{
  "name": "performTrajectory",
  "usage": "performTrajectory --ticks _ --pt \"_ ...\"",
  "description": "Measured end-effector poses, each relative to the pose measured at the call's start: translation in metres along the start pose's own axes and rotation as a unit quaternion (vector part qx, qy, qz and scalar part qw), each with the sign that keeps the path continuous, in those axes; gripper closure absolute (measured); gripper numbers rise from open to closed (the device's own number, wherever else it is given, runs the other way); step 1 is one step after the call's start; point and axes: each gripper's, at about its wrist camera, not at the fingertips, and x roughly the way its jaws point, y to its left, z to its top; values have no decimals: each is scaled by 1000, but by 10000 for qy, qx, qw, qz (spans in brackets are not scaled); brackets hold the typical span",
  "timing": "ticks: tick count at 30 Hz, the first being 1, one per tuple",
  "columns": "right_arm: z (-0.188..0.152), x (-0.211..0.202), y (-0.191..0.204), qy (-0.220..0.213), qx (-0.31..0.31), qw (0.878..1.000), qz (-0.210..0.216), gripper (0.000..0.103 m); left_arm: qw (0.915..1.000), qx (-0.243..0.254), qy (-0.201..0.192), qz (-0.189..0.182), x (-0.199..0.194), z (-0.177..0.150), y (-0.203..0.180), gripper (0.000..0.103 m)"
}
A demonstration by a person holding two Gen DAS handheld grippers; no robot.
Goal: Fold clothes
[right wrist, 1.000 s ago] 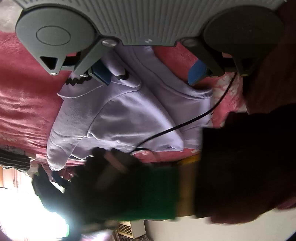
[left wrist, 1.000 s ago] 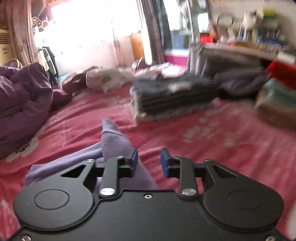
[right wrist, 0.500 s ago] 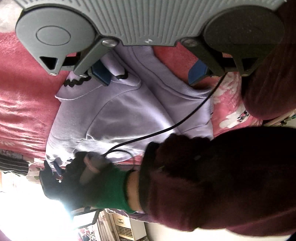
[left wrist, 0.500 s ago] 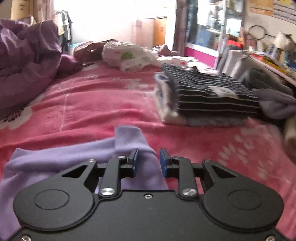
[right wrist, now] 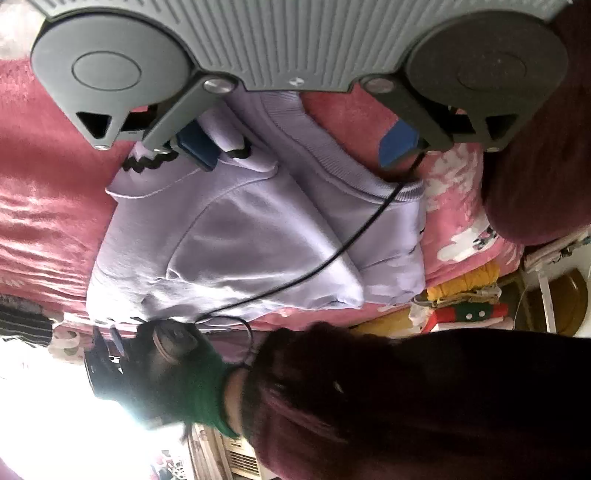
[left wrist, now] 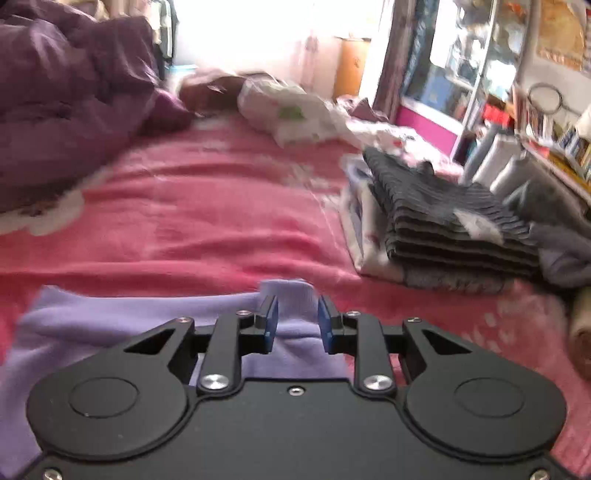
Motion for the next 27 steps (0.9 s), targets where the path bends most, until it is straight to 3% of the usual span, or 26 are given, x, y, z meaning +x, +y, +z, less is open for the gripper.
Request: performTrajectory --ticks 3,4,5,6,11,14,15,19,21,23,27 --pt "-1 0 0 2 -17 10000 -20 8 9998 87 -191 -5 -49 -17 13 75" --pt "-1 -1 1 -1 -27 10000 -30 8 9996 91 -249 -5 -65 -25 18 68" --pt "-1 -2 2 -6 -37 10000 -41 8 9995 78 -304 -2 -81 -32 24 48" --pt "-1 -3 2 -14 -41 10000 -50 8 9993 23 -378 -3 -97 -41 31 41" --pt "-1 -6 3 -96 4 9999 -90 8 9959 -730 -531 33 -180 -99 80 40" --pt "0 -7 11 -105 -121 9996 -228 8 9912 -1163 -635 50 -218 -129 101 32" --pt "1 -9 14 -123 -134 9995 -265 9 9896 -1282 -651 -1 -227 -138 107 27" --pt "12 -32 25 -310 -57 9991 -293 16 9812 -1727 -856 -95 -254 -176 127 25" --pt "14 -46 34 -393 -261 9978 -468 17 9697 -2202 -1031 -233 -264 -201 141 25" --pt "13 -56 38 -513 -334 9958 -673 17 9577 -2673 -961 -459 -266 -217 155 25" --pt "5 -44 33 -421 -390 9943 -894 17 9534 -2764 -1083 -535 -274 -219 164 25"
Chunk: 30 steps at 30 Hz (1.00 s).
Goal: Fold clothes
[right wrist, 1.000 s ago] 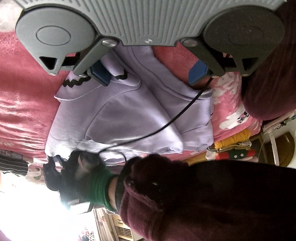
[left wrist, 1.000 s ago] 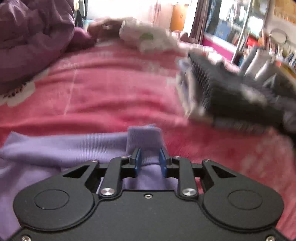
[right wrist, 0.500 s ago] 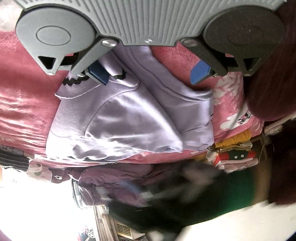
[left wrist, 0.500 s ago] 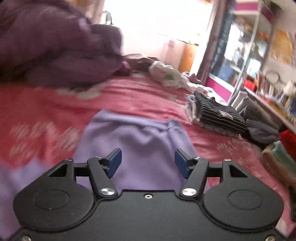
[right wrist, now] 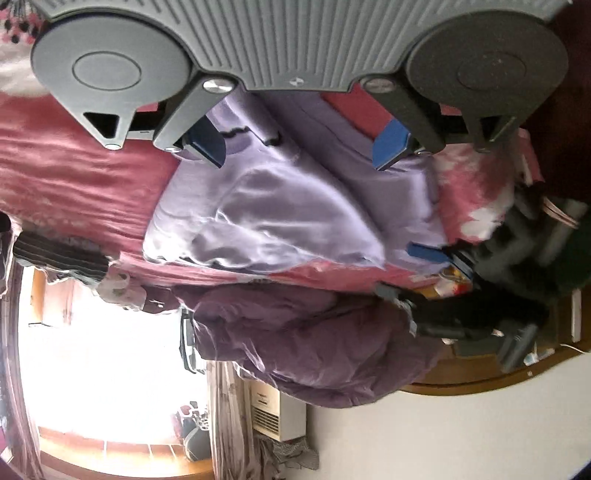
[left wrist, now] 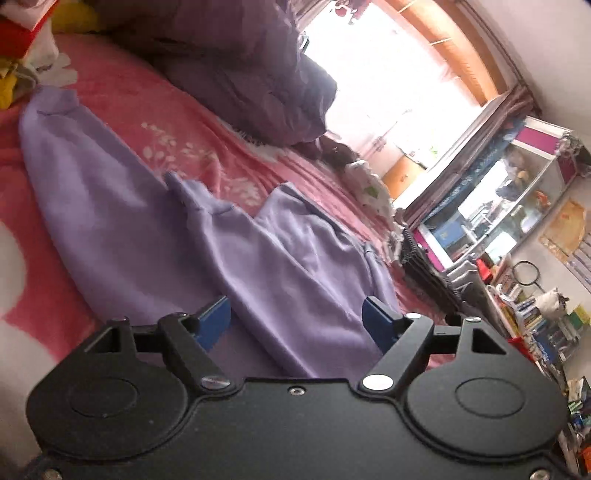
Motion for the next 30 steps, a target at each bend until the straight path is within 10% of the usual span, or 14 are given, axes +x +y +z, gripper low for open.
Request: performTrajectory --ticks 2,14,18,28,30 --pt "-11 25 3 751 -141 9967 282 12 9999 -55 -59 -72 -2 1 1 25" --pt "2 -5 2 287 -207 9993 135 17 9971 -500 -319 485 26 10 26 36" --pt "6 -6 -8 45 -42 10000 -31 35 9931 -831 -393 725 39 18 44 54" --pt "-2 13 -7 201 -284 9992 -174 42 9907 -912 -486 883 64 33 49 76" --pt "-2 16 -6 174 -353 9990 -200 42 9908 -771 -437 1022 68 32 44 99"
